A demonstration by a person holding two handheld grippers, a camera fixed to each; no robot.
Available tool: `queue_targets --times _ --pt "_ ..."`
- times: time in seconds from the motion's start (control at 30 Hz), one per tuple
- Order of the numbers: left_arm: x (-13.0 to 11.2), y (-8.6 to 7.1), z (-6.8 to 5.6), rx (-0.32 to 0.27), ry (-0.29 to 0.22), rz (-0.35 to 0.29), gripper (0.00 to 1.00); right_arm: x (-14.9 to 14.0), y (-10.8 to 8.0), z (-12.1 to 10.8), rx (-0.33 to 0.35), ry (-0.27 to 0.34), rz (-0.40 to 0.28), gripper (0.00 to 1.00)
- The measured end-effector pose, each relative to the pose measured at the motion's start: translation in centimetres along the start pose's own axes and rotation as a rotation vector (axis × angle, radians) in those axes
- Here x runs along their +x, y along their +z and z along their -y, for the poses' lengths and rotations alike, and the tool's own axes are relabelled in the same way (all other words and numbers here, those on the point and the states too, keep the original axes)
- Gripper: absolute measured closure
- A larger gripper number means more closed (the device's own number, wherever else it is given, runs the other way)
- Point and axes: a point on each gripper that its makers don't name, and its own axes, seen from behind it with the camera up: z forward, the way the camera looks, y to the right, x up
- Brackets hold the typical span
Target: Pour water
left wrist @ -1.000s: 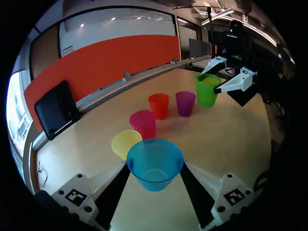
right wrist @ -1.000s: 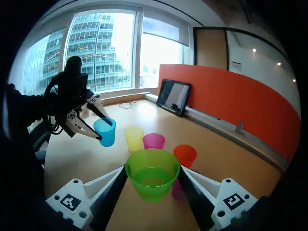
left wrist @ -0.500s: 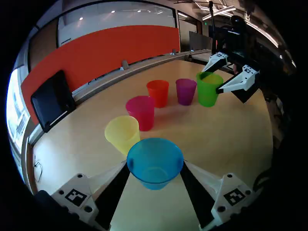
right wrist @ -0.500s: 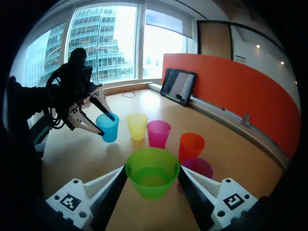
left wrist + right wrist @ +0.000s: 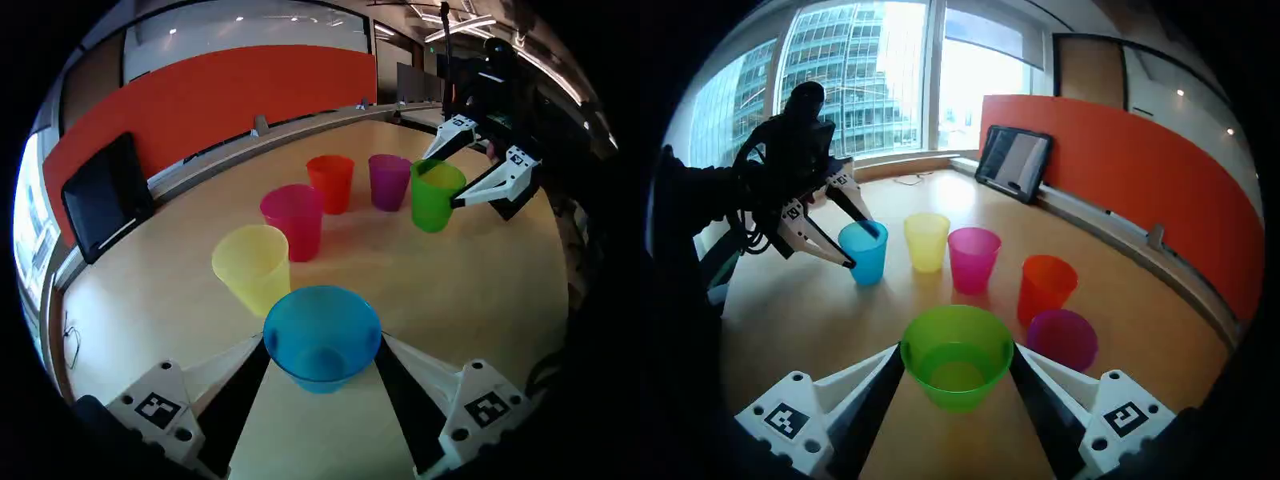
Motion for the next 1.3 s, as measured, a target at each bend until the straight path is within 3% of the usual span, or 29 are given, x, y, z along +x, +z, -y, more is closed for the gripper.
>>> queue_targets --times 0.47,0.8,1.3 --pt "-0.9 0.0 0.4 0.004 -0.017 0.009 0.12 -0.9 0.6 -0.2 -0.004 0.005 0.013 0.08" --pt "-1.7 -0.3 0.5 0.006 -0.039 0.031 0.03 -1.7 1.4 -0.2 -0.003 0.01 0.023 0.07" --pt "-2.4 -1.1 0.0 0.007 -0.054 0.041 0.03 -2.6 1.6 -0.4 -0.008 0.034 0.024 0.06"
